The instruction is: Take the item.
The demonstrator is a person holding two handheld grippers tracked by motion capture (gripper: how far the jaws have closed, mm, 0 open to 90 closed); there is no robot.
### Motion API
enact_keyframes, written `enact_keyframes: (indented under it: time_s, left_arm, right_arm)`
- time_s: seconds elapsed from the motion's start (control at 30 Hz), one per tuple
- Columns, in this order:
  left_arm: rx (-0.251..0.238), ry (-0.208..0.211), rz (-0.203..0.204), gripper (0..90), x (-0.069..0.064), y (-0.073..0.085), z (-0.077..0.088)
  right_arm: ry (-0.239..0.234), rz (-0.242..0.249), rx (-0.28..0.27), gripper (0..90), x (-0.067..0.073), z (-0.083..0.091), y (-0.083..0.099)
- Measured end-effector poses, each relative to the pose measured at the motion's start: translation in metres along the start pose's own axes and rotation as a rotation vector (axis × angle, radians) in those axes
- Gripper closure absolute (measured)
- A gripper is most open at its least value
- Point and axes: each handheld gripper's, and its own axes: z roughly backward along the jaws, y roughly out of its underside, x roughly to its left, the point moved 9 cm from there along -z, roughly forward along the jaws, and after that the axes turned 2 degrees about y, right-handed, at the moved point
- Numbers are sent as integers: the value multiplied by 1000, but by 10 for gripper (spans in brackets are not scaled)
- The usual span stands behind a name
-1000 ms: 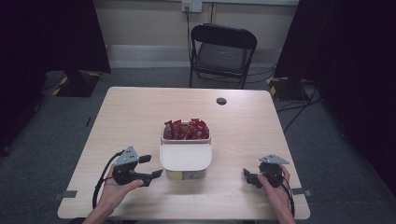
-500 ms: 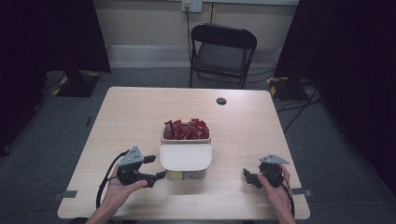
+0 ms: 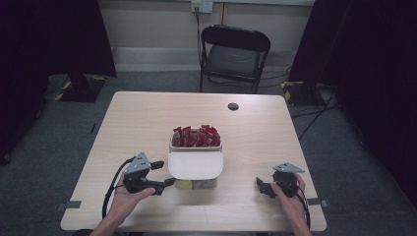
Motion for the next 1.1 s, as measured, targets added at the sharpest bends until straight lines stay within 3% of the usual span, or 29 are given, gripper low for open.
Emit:
enact_keyframes:
  time_s: [1.1]
  left_arm:
    - [-38, -3, -16, 289, -4, -13, 4]
  right_arm:
    - [-3, 0, 1, 105, 0, -1, 0]
